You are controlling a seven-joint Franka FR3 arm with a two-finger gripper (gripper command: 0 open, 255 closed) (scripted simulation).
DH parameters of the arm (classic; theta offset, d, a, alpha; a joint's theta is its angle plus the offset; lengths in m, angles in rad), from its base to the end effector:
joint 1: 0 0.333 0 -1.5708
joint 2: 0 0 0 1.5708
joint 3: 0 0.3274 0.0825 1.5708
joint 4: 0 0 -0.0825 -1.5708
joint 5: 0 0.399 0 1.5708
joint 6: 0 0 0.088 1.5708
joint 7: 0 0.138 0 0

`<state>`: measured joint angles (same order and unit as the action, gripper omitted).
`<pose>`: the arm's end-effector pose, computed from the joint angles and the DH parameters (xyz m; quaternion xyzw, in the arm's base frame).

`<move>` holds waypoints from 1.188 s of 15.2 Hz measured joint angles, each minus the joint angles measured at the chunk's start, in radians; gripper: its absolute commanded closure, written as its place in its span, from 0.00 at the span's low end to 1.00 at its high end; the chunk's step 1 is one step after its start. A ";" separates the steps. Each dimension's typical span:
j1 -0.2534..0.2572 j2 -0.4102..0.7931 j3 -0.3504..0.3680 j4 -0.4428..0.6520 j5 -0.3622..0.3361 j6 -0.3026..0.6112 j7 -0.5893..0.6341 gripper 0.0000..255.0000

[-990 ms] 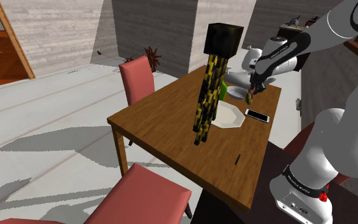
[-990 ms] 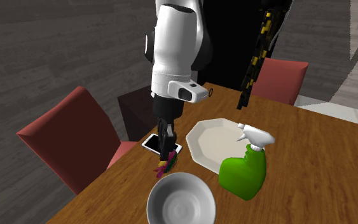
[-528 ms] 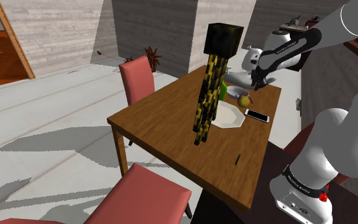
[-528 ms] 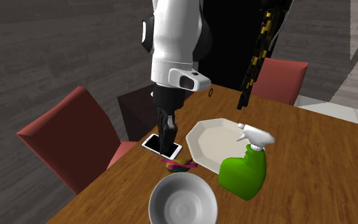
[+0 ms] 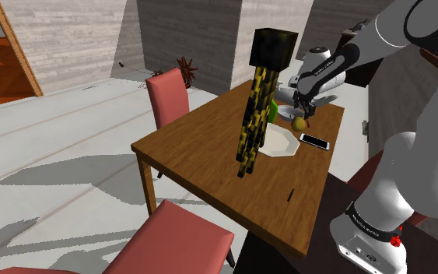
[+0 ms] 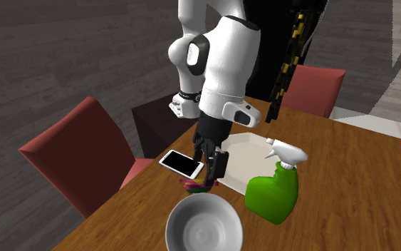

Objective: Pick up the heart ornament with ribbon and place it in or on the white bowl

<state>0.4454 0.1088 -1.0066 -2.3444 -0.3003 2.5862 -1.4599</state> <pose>0.4588 -0.2900 0.2960 0.8279 0.5377 -0.0693 0.1440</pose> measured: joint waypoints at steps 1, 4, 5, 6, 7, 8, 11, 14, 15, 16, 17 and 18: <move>-0.007 0.020 0.009 0.001 0.024 0.012 -0.013 0.00; -0.042 0.078 0.040 -0.004 0.093 0.060 -0.060 0.00; -0.054 0.093 0.050 -0.003 0.112 0.071 -0.073 0.00; -0.061 0.099 0.055 -0.003 0.120 0.077 -0.080 0.00; -0.064 0.103 0.058 -0.003 0.125 0.079 -0.084 0.00; -0.066 0.105 0.059 -0.003 0.127 0.081 -0.086 0.00; -0.067 0.106 0.060 -0.003 0.129 0.082 -0.087 0.00; -0.067 0.105 0.060 -0.003 0.129 0.083 -0.087 1.00; -0.067 0.105 0.060 -0.002 0.129 0.083 -0.087 1.00; -0.067 0.105 0.060 -0.002 0.129 0.083 -0.087 1.00; -0.068 0.106 0.060 -0.002 0.130 0.083 -0.088 1.00; -0.068 0.105 0.060 -0.002 0.130 0.083 -0.088 1.00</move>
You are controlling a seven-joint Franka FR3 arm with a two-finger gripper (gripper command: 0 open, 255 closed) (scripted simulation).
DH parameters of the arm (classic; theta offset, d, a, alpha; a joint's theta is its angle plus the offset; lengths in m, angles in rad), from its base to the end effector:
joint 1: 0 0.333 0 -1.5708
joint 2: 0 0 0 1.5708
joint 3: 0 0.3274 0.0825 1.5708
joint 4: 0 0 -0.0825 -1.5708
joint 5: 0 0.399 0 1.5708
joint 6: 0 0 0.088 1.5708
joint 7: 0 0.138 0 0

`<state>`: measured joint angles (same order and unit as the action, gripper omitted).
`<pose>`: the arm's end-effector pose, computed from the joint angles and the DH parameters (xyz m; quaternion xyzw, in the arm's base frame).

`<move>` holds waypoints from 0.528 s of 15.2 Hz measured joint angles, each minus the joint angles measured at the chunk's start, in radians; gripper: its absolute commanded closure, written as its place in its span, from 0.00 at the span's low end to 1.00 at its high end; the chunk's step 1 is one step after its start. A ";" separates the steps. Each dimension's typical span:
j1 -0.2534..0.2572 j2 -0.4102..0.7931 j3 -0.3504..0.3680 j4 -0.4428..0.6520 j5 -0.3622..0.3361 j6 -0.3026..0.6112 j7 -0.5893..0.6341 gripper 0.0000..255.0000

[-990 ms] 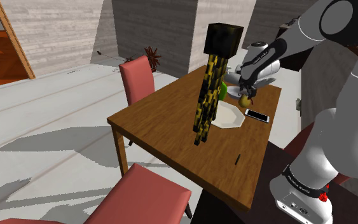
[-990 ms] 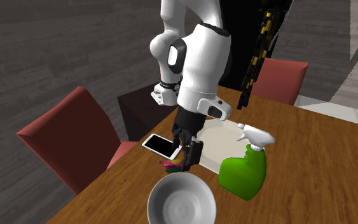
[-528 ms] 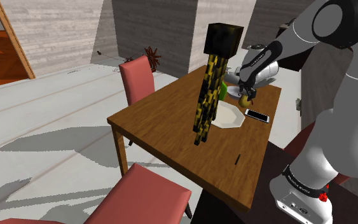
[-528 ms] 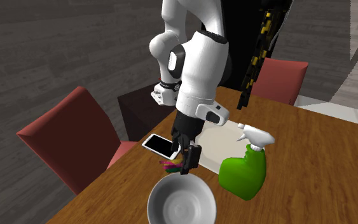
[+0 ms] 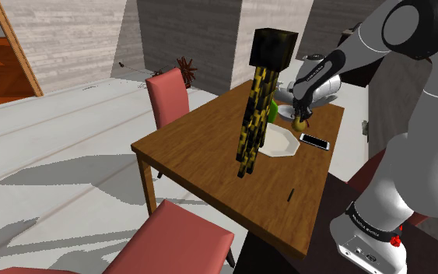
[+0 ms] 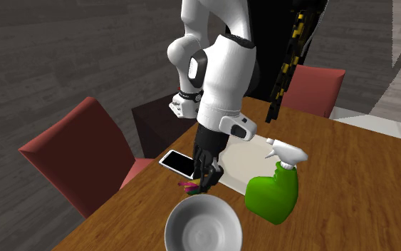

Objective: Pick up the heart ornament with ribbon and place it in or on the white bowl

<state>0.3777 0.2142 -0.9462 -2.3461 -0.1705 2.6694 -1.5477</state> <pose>0.4608 -0.2976 0.2678 0.8278 0.5377 -0.0691 0.1445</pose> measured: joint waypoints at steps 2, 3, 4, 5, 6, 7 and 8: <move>0.000 0.000 0.000 0.000 -0.001 0.000 0.001 1.00; 0.000 0.000 0.000 0.000 0.000 0.001 0.000 1.00; 0.000 0.000 0.000 0.000 0.000 0.000 0.000 1.00; 0.005 -0.006 -0.005 0.002 -0.007 -0.008 0.004 1.00; 0.011 -0.016 -0.012 0.004 -0.018 -0.018 0.009 1.00; 0.018 -0.028 -0.021 0.007 -0.031 -0.029 0.015 1.00; 0.030 -0.044 -0.032 0.008 -0.050 -0.044 0.027 1.00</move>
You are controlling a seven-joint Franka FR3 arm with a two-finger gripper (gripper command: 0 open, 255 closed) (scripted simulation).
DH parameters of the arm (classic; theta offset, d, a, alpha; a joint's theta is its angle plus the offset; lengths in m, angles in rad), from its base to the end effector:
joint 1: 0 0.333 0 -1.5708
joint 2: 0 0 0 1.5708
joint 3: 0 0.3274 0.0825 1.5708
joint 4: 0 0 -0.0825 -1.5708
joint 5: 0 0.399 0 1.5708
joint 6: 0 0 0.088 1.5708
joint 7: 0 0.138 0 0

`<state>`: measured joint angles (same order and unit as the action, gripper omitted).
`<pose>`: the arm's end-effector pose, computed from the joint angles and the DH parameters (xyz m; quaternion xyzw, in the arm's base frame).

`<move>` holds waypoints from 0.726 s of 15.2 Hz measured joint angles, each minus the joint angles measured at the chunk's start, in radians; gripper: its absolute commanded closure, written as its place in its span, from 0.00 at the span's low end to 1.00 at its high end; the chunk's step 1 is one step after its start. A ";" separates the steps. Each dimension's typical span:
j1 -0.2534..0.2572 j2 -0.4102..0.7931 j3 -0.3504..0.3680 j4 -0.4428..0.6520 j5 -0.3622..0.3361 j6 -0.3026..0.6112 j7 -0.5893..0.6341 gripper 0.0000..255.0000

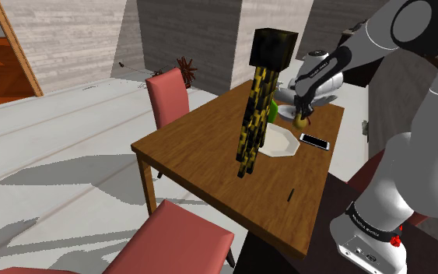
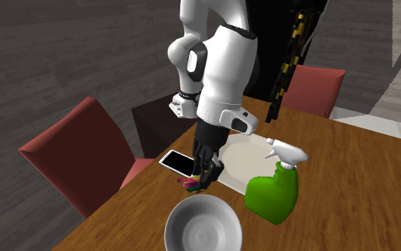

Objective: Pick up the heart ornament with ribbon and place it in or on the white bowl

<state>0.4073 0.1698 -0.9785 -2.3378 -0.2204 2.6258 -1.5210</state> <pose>0.4604 -0.2976 0.2832 0.8278 0.5378 -0.0697 0.1437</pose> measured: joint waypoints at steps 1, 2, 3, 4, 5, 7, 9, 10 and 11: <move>0.011 -0.018 -0.011 0.002 -0.021 -0.015 0.013 1.00; 0.018 -0.031 -0.018 0.006 -0.035 -0.028 0.020 1.00; 0.026 -0.047 -0.025 0.011 -0.052 -0.044 0.030 1.00; 0.032 -0.061 -0.031 0.016 -0.068 -0.060 0.038 1.00; 0.041 -0.084 -0.040 0.016 -0.093 -0.076 0.054 1.00; 0.050 -0.113 -0.046 0.031 -0.122 -0.111 0.067 1.00; 0.056 -0.144 -0.049 0.041 -0.151 -0.143 0.083 1.00; 0.058 -0.162 -0.050 0.045 -0.169 -0.159 0.091 1.00; 0.062 -0.182 -0.047 0.050 -0.188 -0.180 0.104 1.00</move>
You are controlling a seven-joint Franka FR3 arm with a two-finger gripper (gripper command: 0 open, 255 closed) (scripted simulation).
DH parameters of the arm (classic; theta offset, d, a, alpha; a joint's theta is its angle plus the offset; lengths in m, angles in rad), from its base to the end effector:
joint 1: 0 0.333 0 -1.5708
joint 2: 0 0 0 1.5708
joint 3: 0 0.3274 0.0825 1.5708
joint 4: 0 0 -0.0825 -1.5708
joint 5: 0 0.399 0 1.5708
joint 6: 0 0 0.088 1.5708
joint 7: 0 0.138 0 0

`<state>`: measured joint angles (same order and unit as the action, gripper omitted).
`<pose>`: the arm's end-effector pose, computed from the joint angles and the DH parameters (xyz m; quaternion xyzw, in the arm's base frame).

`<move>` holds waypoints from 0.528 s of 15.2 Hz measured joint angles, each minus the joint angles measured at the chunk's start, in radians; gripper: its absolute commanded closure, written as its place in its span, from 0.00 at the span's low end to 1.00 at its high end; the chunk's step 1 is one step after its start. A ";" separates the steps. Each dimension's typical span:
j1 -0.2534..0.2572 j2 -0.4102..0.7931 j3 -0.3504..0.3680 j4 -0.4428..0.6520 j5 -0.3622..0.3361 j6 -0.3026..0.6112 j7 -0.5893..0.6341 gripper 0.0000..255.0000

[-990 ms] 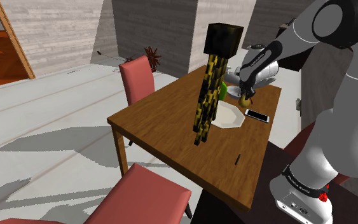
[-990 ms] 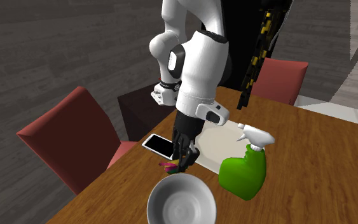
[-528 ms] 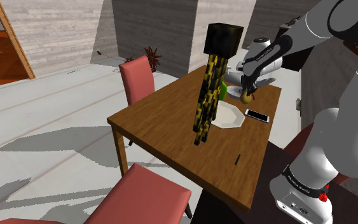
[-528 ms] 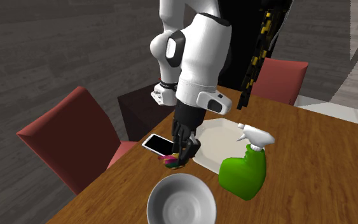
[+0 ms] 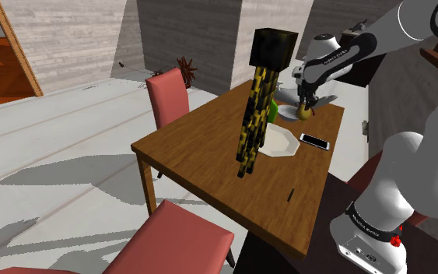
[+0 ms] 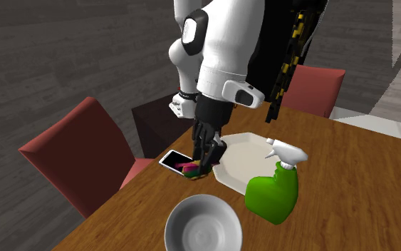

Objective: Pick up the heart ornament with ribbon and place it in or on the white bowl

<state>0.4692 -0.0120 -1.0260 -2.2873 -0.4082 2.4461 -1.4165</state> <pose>0.4603 -0.2964 0.3428 0.8278 0.5379 -0.0696 0.1436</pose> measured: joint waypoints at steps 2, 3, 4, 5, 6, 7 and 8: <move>0.001 -0.016 0.002 0.015 -0.010 -0.027 0.002 1.00; 0.003 -0.031 0.006 0.024 -0.021 -0.047 0.009 1.00; 0.003 -0.049 0.010 0.030 -0.036 -0.066 0.016 1.00; 0.002 -0.064 0.014 0.036 -0.047 -0.083 0.021 1.00; 0.003 -0.074 0.018 0.044 -0.052 -0.099 0.023 1.00; 0.001 -0.088 0.022 0.050 -0.063 -0.116 0.027 1.00; 0.001 -0.097 0.025 0.058 -0.067 -0.130 0.027 1.00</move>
<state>0.4700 -0.1087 -1.0012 -2.2291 -0.4751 2.3163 -1.3898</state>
